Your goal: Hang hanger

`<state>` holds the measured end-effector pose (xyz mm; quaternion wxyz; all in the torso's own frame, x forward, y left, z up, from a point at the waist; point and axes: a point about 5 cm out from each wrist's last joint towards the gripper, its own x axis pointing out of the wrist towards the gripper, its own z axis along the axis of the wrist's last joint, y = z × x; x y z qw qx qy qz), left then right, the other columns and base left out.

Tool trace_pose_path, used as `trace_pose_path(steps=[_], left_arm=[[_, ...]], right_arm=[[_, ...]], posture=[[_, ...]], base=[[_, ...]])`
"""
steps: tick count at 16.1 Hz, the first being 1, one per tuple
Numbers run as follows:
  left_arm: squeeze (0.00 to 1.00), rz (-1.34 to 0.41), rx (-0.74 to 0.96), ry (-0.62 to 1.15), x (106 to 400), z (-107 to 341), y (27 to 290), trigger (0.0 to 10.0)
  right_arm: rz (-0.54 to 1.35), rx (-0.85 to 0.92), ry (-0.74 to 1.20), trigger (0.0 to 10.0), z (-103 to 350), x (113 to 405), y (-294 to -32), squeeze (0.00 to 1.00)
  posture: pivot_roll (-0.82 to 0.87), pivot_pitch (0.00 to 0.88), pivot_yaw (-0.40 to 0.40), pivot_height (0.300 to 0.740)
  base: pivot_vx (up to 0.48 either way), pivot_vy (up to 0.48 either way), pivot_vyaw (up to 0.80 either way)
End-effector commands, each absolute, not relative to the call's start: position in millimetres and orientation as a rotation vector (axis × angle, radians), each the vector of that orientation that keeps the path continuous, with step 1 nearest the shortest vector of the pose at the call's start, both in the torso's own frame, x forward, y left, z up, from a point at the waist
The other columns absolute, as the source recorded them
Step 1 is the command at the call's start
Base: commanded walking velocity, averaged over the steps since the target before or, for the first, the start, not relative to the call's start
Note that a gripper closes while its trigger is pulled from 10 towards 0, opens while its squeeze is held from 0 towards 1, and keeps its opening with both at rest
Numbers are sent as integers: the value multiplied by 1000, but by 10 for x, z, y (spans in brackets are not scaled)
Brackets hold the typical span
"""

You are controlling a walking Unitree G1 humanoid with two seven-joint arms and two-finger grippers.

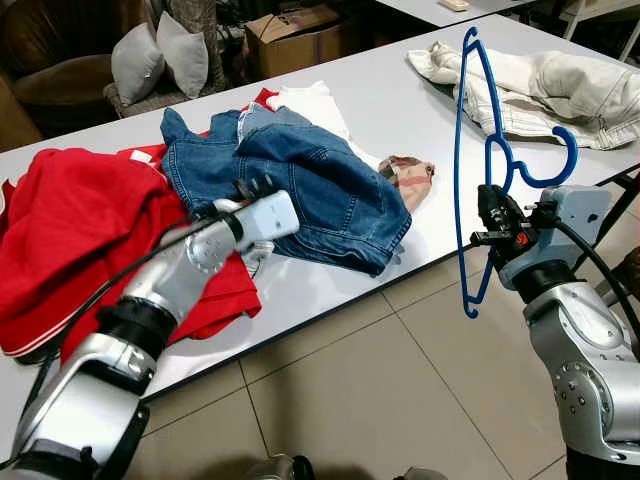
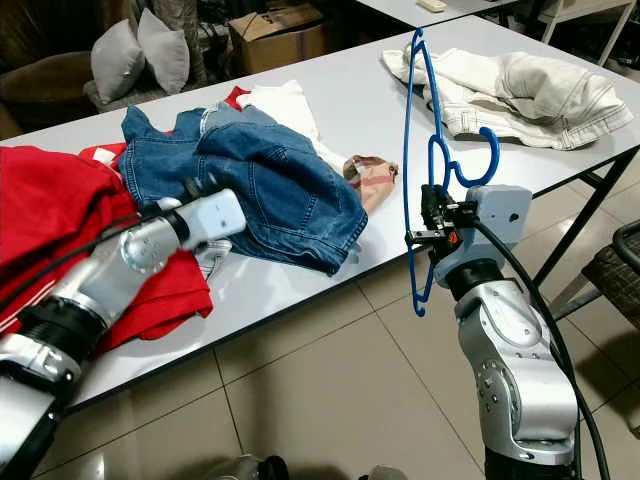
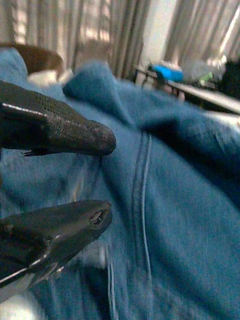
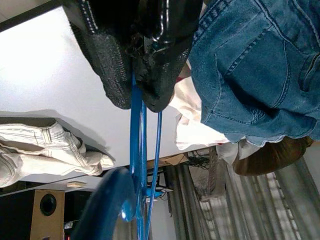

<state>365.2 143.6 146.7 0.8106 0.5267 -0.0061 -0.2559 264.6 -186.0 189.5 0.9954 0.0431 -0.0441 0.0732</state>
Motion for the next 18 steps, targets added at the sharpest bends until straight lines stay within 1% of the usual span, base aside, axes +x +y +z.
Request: trace_pose_path(steps=[1, 3, 5, 6, 7, 8, 9, 10, 12, 13, 14, 15, 16, 17, 18], left_arm=[[0, -584, 1128, 21, 3614, 1370, 1436, 10000], [0, -625, 1147, 62, 3574, 1247, 1393, 10000], [0, -615, 1114, 51, 3576, 1271, 1388, 10000], [0, -583, 968, 14, 3579, 1360, 1380, 10000], [0, -575, 909, 1, 3575, 1387, 1375, 10000], [0, -526, 537, -54, 3534, 1538, 1325, 10000], [0, -508, 301, -92, 3460, 1631, 1322, 10000], [0, -461, 170, -117, 3312, 1626, 1359, 10000], [0, -378, 89, -102, 3009, 1480, 1413, 10000], [0, -332, 22, -92, 2872, 1427, 1412, 10000], [0, -278, -28, -89, 2725, 1394, 1398, 10000], [0, -256, -48, -74, 2647, 1381, 1389, 10000], [0, -237, -65, -42, 2529, 1340, 1348, 10000], [0, -238, -61, -33, 2511, 1324, 1330, 10000], [0, -263, -38, 5, 2426, 1279, 1256, 10000]], right_arm=[[158, 89, -94, 10000, 1921, 2652, -1835, 0], [159, 88, -95, 10000, 1925, 2655, -1838, 0], [159, 86, -97, 10000, 1929, 2656, -1840, 0], [157, 85, -97, 10000, 1929, 2657, -1844, 0], [157, 85, -96, 10000, 1928, 2656, -1845, 0], [157, 80, -92, 10000, 1917, 2642, -1851, 0], [171, 67, -74, 10000, 1891, 2624, -1846, 0], [202, 14, -20, 10000, 1817, 2595, -1816, 0], [239, -166, 13, 10000, 1755, 2565, -1760, 0], [244, -186, 26, 10000, 1744, 2562, -1767, 0], [263, -203, 33, 10000, 1737, 2558, -1781, 0], [271, -211, 32, 10000, 1738, 2557, -1792, 0], [252, -204, 17, 10000, 1747, 2568, -1846, 0], [251, -189, 15, 10000, 1746, 2569, -1857, 0], [247, -212, 17, 10000, 1743, 2561, -1871, 0]], posture=[[-188, 50, 98, 740], [-190, 49, 96, 740], [-190, 49, 96, 740], [-191, 47, 98, 740], [-191, 48, 98, 740], [-190, 49, 104, 740], [-190, 49, 104, 740], [-188, 56, 100, 740], [-181, 73, 76, 740], [-176, 84, 54, 740], [-167, 91, 40, 740], [-164, 92, 35, 740], [-153, 97, 22, 740], [-152, 96, 22, 740], [-156, 96, 28, 740]], base=[[0, 0, 0], [0, 0, 0], [0, 0, 0], [0, 0, 0], [0, 0, 0], [0, 0, 0], [0, 0, 0], [0, 0, 0], [0, -152, 0], [0, -480, 0], [0, -480, 800], [0, -480, 800], [0, -480, 0], [0, -480, 0], [0, 0, 0]])
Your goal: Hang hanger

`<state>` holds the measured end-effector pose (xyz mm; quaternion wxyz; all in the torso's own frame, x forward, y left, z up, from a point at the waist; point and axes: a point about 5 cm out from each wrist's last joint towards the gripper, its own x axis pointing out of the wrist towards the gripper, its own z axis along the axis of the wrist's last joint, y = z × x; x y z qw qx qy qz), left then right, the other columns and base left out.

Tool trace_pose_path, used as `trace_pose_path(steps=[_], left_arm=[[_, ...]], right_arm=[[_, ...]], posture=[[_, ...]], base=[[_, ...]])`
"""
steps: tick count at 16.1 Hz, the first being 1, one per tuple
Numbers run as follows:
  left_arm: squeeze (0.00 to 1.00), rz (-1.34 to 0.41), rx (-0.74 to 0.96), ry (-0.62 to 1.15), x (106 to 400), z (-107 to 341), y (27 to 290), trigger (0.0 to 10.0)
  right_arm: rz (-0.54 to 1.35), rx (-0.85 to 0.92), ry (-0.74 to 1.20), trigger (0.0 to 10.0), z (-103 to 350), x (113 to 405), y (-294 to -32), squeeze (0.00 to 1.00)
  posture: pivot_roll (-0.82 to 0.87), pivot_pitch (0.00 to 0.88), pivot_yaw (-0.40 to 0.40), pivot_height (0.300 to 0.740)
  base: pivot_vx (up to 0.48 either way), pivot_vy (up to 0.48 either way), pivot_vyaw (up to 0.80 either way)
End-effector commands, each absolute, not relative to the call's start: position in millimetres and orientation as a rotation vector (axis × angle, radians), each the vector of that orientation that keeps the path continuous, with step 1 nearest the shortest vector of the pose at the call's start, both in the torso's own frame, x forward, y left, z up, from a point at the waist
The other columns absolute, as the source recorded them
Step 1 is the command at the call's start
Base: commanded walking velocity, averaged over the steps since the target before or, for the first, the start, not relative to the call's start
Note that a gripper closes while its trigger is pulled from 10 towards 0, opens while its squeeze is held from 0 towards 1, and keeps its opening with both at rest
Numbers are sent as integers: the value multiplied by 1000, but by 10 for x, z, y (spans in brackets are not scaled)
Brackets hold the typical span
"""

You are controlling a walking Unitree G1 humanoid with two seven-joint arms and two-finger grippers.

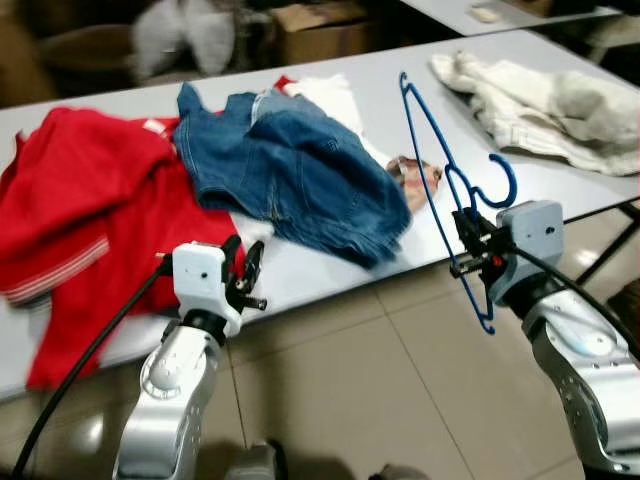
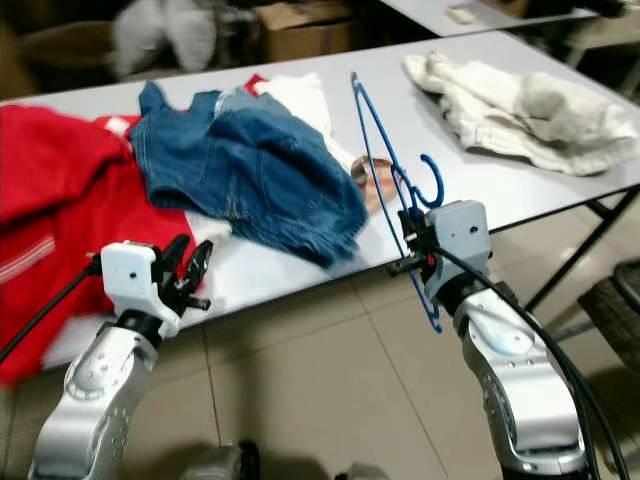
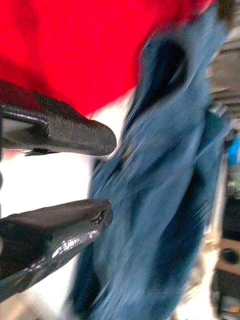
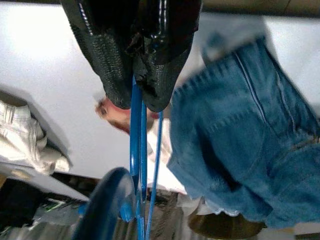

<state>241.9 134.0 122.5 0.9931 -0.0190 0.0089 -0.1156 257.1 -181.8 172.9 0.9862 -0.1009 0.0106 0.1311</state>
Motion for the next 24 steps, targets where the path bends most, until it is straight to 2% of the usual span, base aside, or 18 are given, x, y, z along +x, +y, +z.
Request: trace_pose_path(steps=[1, 4, 7, 9, 18, 21, 22, 23, 24], left_arm=[[0, -260, -24, 14, 2407, 1270, 1226, 10000], [0, -233, 22, 17, 2420, 1308, 1230, 10000], [0, -202, 47, -3, 2483, 1326, 1300, 10000], [0, -131, 54, -26, 2564, 1403, 1374, 10000], [0, 10, 52, -25, 2387, 1350, 1539, 10000], [0, -54, 36, -7, 2400, 1341, 1588, 10000], [706, -72, 76, -10, 2434, 1353, 1634, 10000], [706, -74, 108, -13, 2449, 1359, 1658, 10000], [1000, -141, 256, -24, 2514, 1390, 1739, 10000]], right_arm=[[243, -233, 15, 10000, 1737, 2553, -1865, 0], [280, -201, 23, 10000, 1694, 2506, -1766, 0], [251, -114, 37, 10000, 1615, 2466, -1762, 0], [282, -57, 48, 10000, 1627, 2502, -1704, 0], [457, -75, 32, 10000, 1696, 2548, -1577, 0], [431, -69, 16, 10000, 1723, 2575, -1616, 0], [431, -71, 14, 10000, 1725, 2582, -1613, 0], [431, -73, 15, 10000, 1721, 2584, -1613, 0], [436, -68, 15, 10000, 1727, 2598, -1592, 0]], posture=[[-158, 98, 26, 740], [-161, 111, 39, 740], [-167, 100, 65, 740], [-162, 115, 56, 740], [-144, 103, -7, 740], [-147, 83, 8, 740], [-145, 92, 1, 740], [-145, 92, 1, 740], [-137, 99, 4, 740]], base=[[0, 0, 0], [0, 0, 0], [91, 0, -710], [315, 0, -209], [327, 0, 0], [223, 0, 0], [0, 0, 0], [0, 0, 0], [0, 0, 0]])
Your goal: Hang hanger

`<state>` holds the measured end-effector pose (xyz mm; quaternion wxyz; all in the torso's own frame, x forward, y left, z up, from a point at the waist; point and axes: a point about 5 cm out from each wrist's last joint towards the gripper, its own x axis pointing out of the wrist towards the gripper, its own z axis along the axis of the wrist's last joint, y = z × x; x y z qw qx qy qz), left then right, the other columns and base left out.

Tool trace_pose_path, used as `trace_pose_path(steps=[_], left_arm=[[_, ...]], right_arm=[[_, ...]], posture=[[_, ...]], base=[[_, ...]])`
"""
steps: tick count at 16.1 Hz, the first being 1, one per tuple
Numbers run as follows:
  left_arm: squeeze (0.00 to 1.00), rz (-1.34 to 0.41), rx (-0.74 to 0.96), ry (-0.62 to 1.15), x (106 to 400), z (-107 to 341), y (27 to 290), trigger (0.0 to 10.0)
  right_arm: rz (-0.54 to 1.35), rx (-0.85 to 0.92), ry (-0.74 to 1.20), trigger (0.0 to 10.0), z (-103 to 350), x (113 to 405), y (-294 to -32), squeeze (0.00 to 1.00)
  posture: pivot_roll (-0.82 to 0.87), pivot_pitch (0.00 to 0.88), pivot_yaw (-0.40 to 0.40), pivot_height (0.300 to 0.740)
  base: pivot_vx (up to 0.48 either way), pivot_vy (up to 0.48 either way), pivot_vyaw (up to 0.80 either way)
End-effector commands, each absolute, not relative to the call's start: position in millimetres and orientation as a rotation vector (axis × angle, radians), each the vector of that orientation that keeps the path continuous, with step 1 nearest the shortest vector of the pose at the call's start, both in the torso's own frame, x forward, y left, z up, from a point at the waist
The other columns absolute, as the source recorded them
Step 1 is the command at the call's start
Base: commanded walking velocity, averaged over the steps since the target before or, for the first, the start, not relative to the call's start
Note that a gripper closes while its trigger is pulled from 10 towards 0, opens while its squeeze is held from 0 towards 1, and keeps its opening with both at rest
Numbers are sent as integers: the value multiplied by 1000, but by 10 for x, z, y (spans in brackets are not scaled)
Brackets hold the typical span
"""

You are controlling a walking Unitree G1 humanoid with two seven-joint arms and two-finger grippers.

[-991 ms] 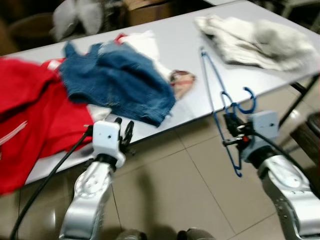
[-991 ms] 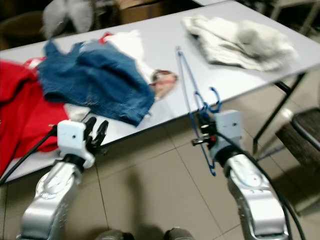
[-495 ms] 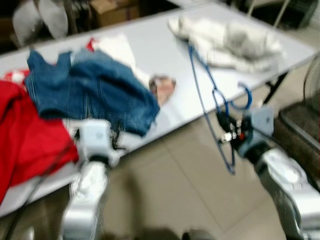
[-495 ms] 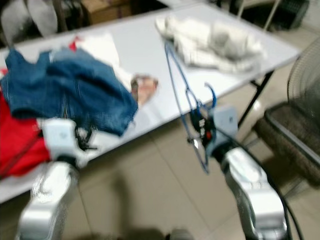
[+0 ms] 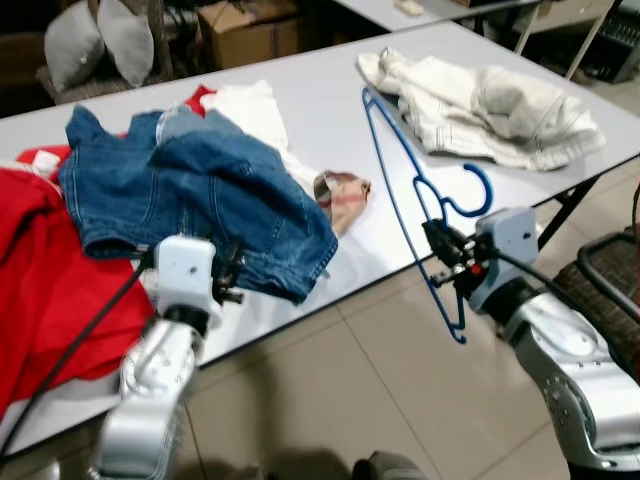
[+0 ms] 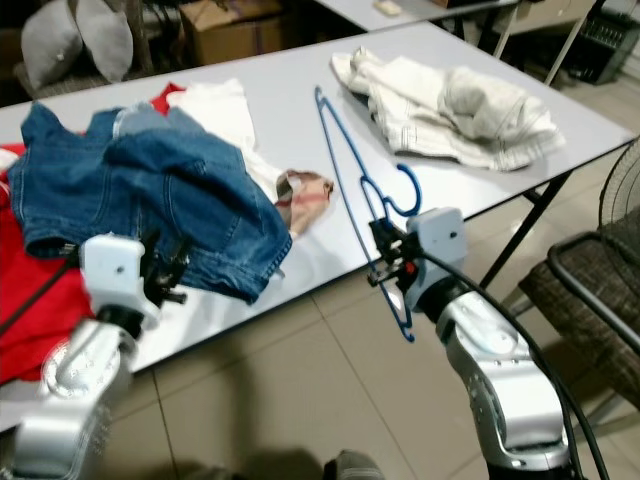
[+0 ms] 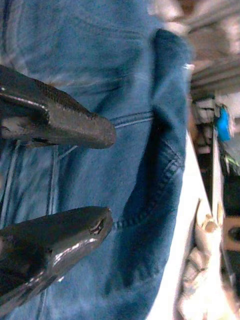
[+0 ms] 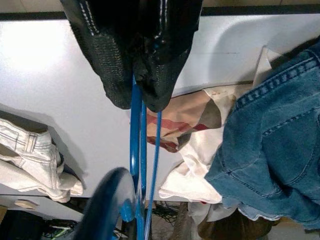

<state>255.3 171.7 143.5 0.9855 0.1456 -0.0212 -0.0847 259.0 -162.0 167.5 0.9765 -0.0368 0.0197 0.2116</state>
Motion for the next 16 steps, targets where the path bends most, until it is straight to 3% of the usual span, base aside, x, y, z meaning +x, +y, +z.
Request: trace_pose_path(steps=[1, 4, 5, 6, 13, 16], left_arm=[[1000, -239, 479, -13, 2598, 1373, 1817, 10000], [1000, -303, 759, 32, 2785, 1346, 2009, 10000], [808, -306, 784, 31, 2818, 1362, 2027, 10000], [0, -333, 823, 39, 2924, 1370, 2047, 10000], [0, -490, 927, 73, 3165, 1321, 2089, 10000], [0, -452, 1021, 103, 3241, 1311, 2187, 10000]], right_arm=[[452, -82, 14, 10000, 1715, 2590, -1583, 0], [388, -72, -10, 10000, 1727, 2597, -1624, 0], [387, -62, -13, 10000, 1740, 2598, -1618, 0], [378, -60, -13, 10000, 1734, 2598, -1625, 0], [374, -83, -17, 10000, 1730, 2604, -1613, 0], [373, -85, -19, 10000, 1724, 2608, -1605, 0]], posture=[[-136, 99, 14, 740], [-150, 82, 55, 740], [-150, 82, 62, 740], [-149, 92, 53, 740], [-155, 102, 60, 740], [-146, 102, 62, 740]], base=[[0, 0, 0], [0, 0, 0], [0, 0, 0], [0, 0, 0], [0, 0, 0], [0, 0, 0]])
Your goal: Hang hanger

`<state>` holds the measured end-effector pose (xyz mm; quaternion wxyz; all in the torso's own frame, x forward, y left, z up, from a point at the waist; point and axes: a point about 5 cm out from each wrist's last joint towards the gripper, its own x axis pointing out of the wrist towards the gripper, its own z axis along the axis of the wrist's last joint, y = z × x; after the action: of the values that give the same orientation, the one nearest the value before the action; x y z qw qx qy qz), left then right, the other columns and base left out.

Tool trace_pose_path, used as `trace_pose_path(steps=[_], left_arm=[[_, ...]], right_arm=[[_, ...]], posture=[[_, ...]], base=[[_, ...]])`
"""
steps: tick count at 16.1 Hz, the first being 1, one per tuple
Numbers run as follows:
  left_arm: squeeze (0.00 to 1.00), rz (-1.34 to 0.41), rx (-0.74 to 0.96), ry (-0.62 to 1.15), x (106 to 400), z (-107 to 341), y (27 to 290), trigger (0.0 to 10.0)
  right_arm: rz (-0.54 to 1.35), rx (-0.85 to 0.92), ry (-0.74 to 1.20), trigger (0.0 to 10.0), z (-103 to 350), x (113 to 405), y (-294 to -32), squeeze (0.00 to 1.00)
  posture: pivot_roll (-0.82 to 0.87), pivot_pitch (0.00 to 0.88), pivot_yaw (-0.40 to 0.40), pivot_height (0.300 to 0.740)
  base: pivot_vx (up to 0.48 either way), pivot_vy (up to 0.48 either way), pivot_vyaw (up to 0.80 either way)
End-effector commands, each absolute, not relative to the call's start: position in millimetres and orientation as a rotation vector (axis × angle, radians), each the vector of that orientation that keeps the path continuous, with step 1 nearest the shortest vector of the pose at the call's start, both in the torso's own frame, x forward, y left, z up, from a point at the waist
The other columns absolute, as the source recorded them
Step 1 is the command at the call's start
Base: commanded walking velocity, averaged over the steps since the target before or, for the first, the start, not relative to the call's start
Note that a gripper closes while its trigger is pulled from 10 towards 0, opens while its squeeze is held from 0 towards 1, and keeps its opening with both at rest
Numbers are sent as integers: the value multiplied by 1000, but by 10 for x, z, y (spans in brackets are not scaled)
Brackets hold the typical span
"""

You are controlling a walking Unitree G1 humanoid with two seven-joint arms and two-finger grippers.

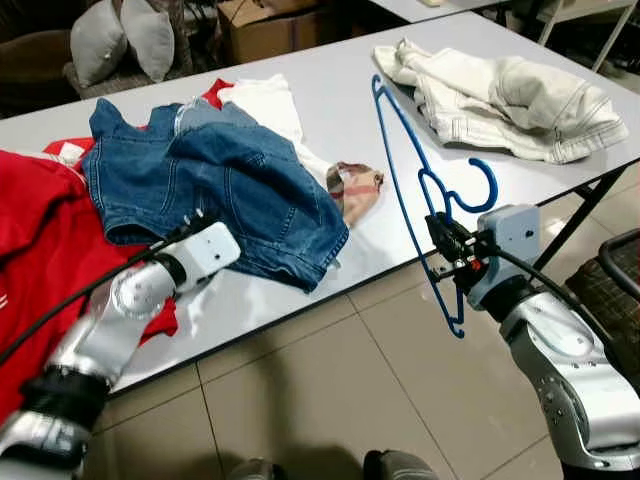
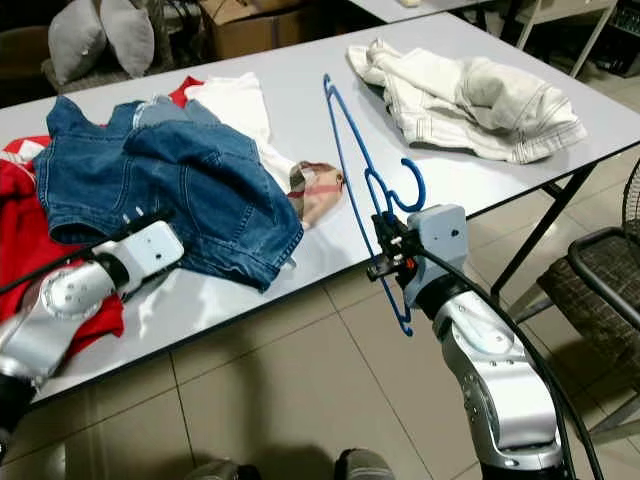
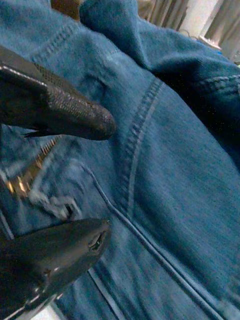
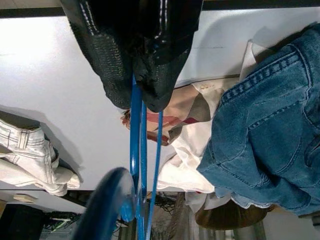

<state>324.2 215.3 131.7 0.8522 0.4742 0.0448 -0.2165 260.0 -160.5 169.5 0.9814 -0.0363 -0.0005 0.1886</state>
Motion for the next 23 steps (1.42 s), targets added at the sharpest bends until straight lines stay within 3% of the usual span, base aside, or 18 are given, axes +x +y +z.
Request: trace_pose_path(steps=[1, 5, 13, 18, 23], left_arm=[[0, -435, 1048, 116, 3257, 1312, 2226, 10000], [0, -447, 1128, 181, 3247, 1298, 2377, 10000], [0, -546, 1136, 214, 3163, 1365, 2431, 10000], [0, -400, 1148, 209, 3310, 1461, 2527, 10000], [0, -393, 1121, 167, 3334, 1485, 2458, 10000]], right_arm=[[374, -86, -20, 10000, 1725, 2612, -1596, 0], [374, -90, -23, 10000, 1719, 2610, -1585, 0], [367, -89, -26, 10000, 1708, 2615, -1586, 0], [360, -87, -35, 10000, 1717, 2623, -1574, 0], [330, -32, -15, 10000, 1698, 2600, -1601, 0]], posture=[[-145, 103, 62, 740], [-140, 105, 66, 740], [-128, 109, 67, 740], [-128, 110, 77, 740], [-127, 118, 78, 740]], base=[[0, 0, 0], [0, 0, 0], [0, 0, 0], [0, 0, 0], [0, 0, 0]])
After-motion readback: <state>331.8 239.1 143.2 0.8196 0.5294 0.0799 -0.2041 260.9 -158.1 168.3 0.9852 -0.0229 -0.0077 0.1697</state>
